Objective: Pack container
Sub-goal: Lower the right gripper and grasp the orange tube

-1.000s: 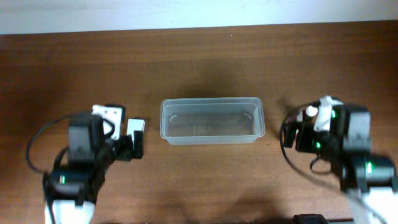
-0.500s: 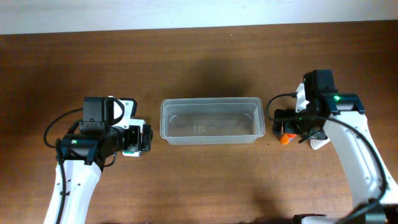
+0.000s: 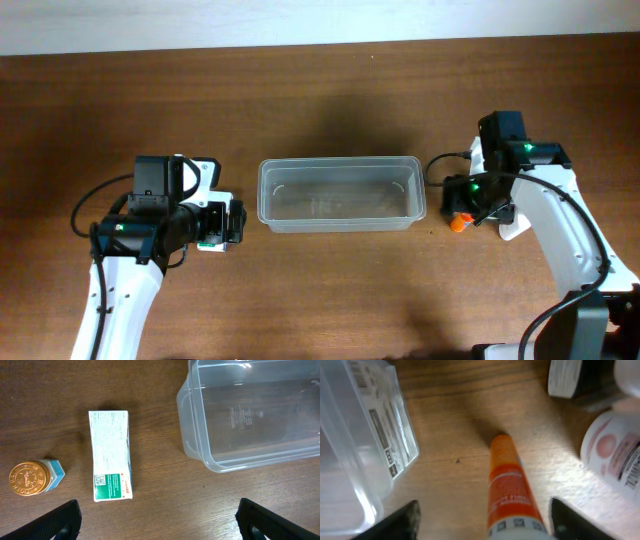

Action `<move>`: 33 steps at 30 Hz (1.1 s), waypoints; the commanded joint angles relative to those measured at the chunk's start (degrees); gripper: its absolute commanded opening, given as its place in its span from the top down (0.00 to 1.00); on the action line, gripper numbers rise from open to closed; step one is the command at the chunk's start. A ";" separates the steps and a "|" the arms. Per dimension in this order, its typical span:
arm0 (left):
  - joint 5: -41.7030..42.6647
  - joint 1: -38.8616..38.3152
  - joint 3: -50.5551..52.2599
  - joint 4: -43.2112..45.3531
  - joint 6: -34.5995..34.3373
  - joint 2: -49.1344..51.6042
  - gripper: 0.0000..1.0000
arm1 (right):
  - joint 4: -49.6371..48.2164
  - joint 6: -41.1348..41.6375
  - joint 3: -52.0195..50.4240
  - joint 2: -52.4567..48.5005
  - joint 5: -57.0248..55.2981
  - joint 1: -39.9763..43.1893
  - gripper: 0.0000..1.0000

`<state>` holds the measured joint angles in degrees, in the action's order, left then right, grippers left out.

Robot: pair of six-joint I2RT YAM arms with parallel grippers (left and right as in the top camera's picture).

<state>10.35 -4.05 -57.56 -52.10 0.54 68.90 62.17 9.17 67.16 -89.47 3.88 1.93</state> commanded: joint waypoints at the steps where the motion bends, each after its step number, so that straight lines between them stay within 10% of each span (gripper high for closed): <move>1: 0.98 0.11 -1.05 -0.07 -0.33 0.20 0.00 | 0.11 1.05 0.90 -0.26 -0.87 1.31 0.34; 19: 0.98 0.11 -1.05 -0.07 -0.33 0.20 0.01 | 1.11 0.76 0.90 -0.26 -0.85 3.72 0.74; 33: 0.98 0.11 -1.05 -0.02 -0.33 0.20 0.01 | 5.81 -1.42 7.19 2.27 2.97 0.39 0.81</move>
<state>10.35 -4.05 -57.56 -52.07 0.38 68.90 67.05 8.80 69.43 -89.41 5.26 4.47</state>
